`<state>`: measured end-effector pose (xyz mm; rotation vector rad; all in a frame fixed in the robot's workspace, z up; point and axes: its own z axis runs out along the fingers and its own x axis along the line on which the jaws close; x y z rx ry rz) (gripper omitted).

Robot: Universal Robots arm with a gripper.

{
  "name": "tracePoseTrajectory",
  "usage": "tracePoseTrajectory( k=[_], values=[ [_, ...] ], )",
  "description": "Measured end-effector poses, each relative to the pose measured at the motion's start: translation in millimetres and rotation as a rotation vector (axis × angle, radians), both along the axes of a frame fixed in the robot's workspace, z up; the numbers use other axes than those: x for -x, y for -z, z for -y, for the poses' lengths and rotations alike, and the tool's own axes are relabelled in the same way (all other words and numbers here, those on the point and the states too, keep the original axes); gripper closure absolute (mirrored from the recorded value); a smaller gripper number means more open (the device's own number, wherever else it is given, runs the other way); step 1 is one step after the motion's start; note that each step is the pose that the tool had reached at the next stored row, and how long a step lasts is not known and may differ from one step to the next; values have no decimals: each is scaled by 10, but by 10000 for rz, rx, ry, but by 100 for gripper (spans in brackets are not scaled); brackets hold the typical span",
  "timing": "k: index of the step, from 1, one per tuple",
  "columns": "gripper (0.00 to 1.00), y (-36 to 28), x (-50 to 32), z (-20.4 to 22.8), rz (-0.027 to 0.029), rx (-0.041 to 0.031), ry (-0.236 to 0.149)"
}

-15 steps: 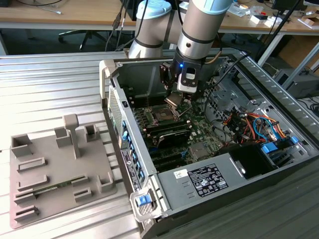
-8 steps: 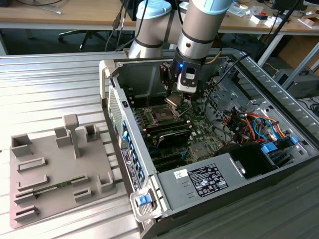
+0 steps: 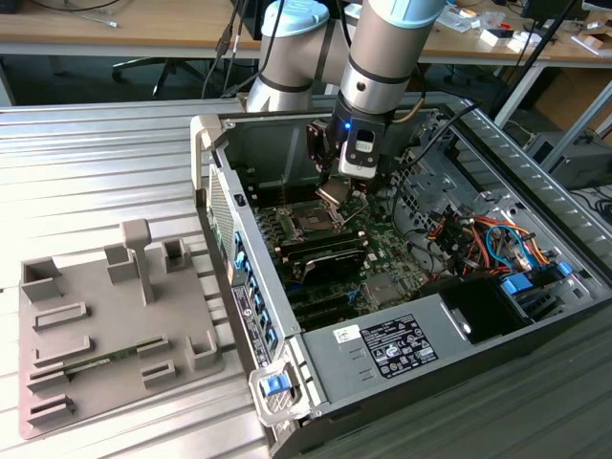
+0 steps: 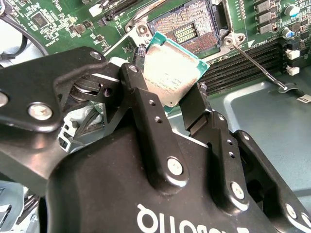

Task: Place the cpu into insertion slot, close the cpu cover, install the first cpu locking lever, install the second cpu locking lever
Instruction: 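Place the cpu into insertion slot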

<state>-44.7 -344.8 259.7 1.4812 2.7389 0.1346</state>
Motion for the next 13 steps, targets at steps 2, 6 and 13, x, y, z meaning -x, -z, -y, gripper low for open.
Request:
tracePoseTrajectory(
  k=[2, 6, 13],
  values=[
    [45, 0, 0, 0, 0, 0, 32],
    [45, 1, 0, 0, 0, 0, 78],
    [45, 2, 0, 0, 0, -1, 224]
  ],
)
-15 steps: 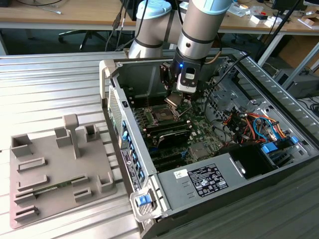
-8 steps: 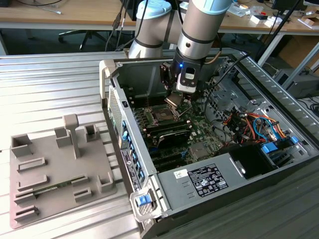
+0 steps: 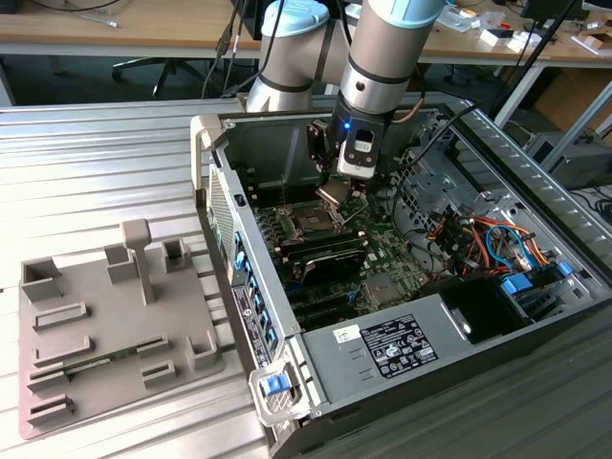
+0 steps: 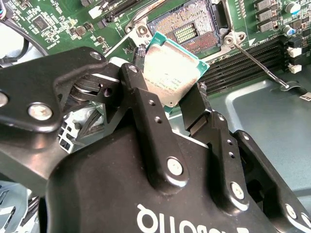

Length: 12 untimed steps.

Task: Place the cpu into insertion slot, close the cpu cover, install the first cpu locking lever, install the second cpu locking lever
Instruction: 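Place the cpu into insertion slot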

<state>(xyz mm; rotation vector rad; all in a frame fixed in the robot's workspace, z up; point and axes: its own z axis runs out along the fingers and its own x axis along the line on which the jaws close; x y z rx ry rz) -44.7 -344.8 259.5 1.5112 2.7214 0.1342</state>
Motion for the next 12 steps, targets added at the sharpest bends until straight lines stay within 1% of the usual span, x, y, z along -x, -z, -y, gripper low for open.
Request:
tracePoseTrajectory(
  k=[12],
  values=[
    [45, 3, 0, 0, 0, 0, 299]
  ],
)
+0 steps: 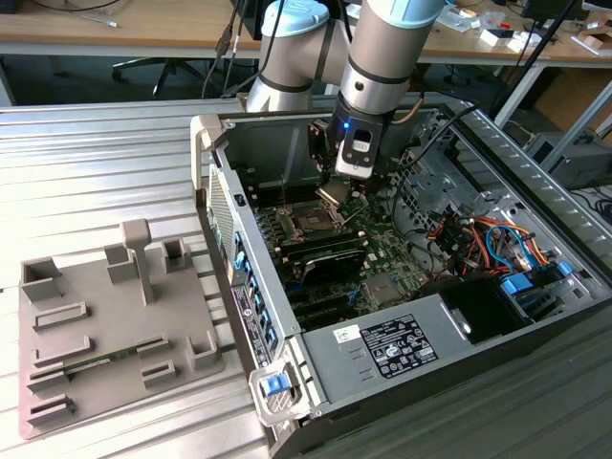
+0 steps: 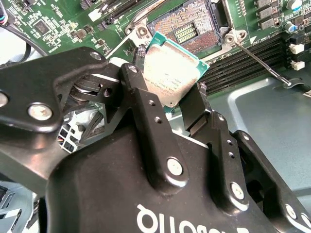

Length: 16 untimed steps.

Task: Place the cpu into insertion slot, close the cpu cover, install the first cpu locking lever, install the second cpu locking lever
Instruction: 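Place the cpu into insertion slot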

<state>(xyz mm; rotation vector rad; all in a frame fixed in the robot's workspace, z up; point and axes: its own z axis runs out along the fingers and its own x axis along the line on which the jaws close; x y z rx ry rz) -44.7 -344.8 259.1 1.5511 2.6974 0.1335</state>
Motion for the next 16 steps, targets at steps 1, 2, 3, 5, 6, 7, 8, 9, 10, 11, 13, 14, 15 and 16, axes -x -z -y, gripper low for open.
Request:
tracePoseTrajectory(
  k=[1, 2, 3, 5, 6, 7, 8, 9, 10, 11, 13, 14, 15, 16],
  values=[
    [45, 0, 0, 0, 0, 1, 36],
    [45, 1, 0, 0, 0, 0, 66],
    [45, 1, 0, 0, 0, 0, 86],
    [45, 1, 0, 0, 0, 0, 138],
    [45, 2, 0, 0, 0, 0, 200],
    [45, 2, 0, 0, 0, 0, 213],
    [45, 2, 0, 0, 0, 0, 227],
    [45, 2, 0, 0, 0, 0, 254],
    [45, 3, 0, 0, 0, 0, 281],
    [45, 3, 0, 0, 0, 0, 295],
    [45, 3, 0, 0, 0, 0, 330],
    [45, 4, 0, 0, 0, -1, 345],
    [45, 4, 0, 0, 0, 0, 370],
    [45, 4, 0, 0, 0, 0, 385]
  ],
)
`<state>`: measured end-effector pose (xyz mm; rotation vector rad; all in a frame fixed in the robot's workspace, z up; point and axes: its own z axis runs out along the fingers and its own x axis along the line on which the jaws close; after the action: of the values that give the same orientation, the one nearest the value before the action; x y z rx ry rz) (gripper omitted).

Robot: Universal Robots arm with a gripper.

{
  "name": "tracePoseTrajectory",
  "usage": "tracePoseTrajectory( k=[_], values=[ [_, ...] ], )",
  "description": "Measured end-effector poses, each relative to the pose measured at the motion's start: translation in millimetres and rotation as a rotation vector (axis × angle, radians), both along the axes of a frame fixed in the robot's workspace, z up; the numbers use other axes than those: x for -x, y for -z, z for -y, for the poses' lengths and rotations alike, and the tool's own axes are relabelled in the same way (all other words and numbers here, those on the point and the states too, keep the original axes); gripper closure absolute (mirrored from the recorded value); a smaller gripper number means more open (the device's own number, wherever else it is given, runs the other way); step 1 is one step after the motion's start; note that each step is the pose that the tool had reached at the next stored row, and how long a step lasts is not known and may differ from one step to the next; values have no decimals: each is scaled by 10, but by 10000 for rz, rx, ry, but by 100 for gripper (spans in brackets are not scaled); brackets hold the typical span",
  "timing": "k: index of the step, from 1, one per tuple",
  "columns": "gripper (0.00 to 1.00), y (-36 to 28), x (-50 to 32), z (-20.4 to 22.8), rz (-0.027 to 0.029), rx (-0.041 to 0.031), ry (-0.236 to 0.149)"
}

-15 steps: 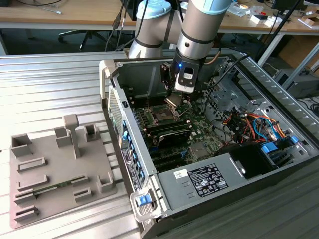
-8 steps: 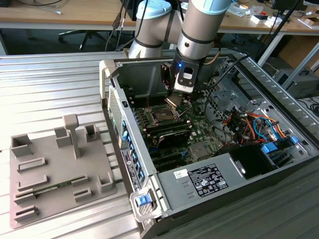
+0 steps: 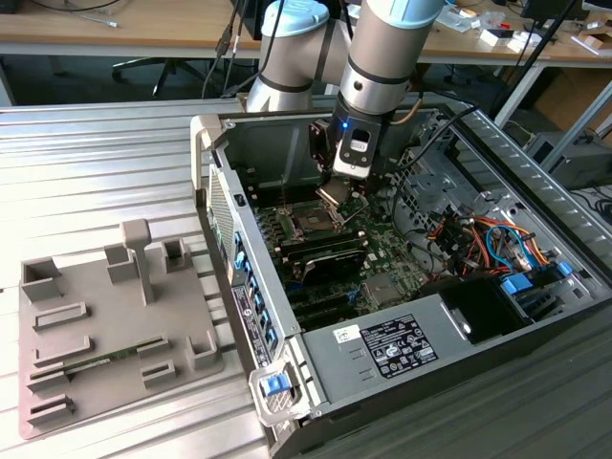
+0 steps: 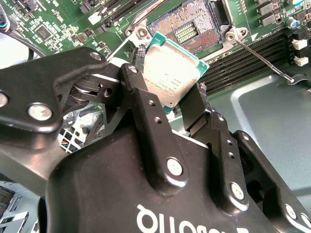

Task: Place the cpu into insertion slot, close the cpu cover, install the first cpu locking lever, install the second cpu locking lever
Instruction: 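Place the cpu into insertion slot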

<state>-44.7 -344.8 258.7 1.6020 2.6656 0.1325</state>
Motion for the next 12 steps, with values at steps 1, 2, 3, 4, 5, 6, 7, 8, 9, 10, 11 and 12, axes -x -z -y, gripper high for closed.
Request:
tracePoseTrajectory(
  k=[1, 2, 3, 4, 5, 6, 7, 8, 9, 10, 11, 12],
  values=[
    [45, 0, 0, 0, 0, 0, 13],
    [45, 0, 0, 0, 0, 0, 27],
    [45, 1, 0, 0, 0, 0, 42],
    [45, 1, 0, 0, 0, 0, 67],
    [45, 2, 0, 0, 0, 0, 93],
    [45, 2, 0, 0, 0, -1, 109],
    [45, 2, 0, 0, 0, -1, 123],
    [45, 2, 0, 0, 0, 0, 136],
    [45, 3, 0, 0, 0, -1, 151],
    [45, 3, 0, 0, 0, 0, 171],
    [45, 3, 0, 0, 0, 0, 183],
    [45, 3, 0, 0, 0, 0, 198]
  ],
)
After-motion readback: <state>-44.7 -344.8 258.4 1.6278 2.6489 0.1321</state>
